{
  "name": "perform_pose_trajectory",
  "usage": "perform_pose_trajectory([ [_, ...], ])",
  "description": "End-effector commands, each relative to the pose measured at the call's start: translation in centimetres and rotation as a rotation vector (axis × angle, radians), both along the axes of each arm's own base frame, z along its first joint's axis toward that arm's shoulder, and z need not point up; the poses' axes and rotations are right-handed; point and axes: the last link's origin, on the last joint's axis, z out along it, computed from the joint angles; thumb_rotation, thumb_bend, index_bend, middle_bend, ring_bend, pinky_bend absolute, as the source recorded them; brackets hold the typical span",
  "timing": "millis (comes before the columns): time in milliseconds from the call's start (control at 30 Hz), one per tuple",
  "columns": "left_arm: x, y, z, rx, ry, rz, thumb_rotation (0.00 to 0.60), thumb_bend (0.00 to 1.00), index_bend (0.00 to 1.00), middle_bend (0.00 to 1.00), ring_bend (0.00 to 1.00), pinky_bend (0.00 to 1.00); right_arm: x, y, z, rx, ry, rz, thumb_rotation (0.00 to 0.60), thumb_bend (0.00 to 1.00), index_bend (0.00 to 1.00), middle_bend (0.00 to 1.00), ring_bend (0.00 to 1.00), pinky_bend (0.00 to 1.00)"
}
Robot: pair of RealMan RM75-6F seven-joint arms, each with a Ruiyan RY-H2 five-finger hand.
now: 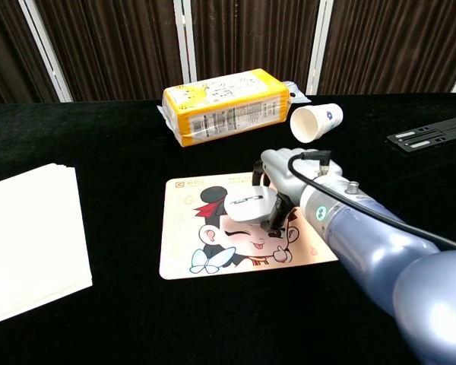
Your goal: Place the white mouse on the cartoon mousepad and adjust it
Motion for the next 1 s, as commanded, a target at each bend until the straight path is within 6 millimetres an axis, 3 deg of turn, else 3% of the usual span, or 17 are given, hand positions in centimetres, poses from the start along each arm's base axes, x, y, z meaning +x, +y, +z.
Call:
perform_pose_trajectory([
  [33,0.0,0.0,0.0,0.0,0.002,-0.002,0.6,0.2,0.0,0.0,0.0,0.0,0.0,0.0,-0.3,0.008,0.003,-0.006,0.6,0.27,0.53,0.27,0.0,0.0],
  [300,0.0,0.0,0.0,-0.004,0.003,0.002,0.6,0.2,0.0,0.0,0.0,0.0,0.5,0.6,-0.7,0.021,-0.007,0.006,0.6,0.2,0.52,0.21,0.0,0.0],
  [467,0.1,0.0,-0.1,-0.005,0.002,0.002,0.6,0.2,0.0,0.0,0.0,0.0,0.7,0.5,-0.5,0.016,-0.024,0.009,0.6,0.09,0.31,0.07,0.0,0.0],
  [633,0.1,0.0,0.0,-0.004,0.001,0.002,0.6,0.2,0.0,0.0,0.0,0.0,0.8,0.3,-0.1,-0.001,-0.032,0.022,0.6,0.06,0.19,0.0,0.0,0.0],
  [1000,0.1,0.0,0.0,0.0,-0.001,0.004,0.6,0.2,0.0,0.0,0.0,0.0,-0.1,0.2,2.2,-0.047,0.005,0.047,0.6,0.07,0.19,0.0,0.0,0.0],
])
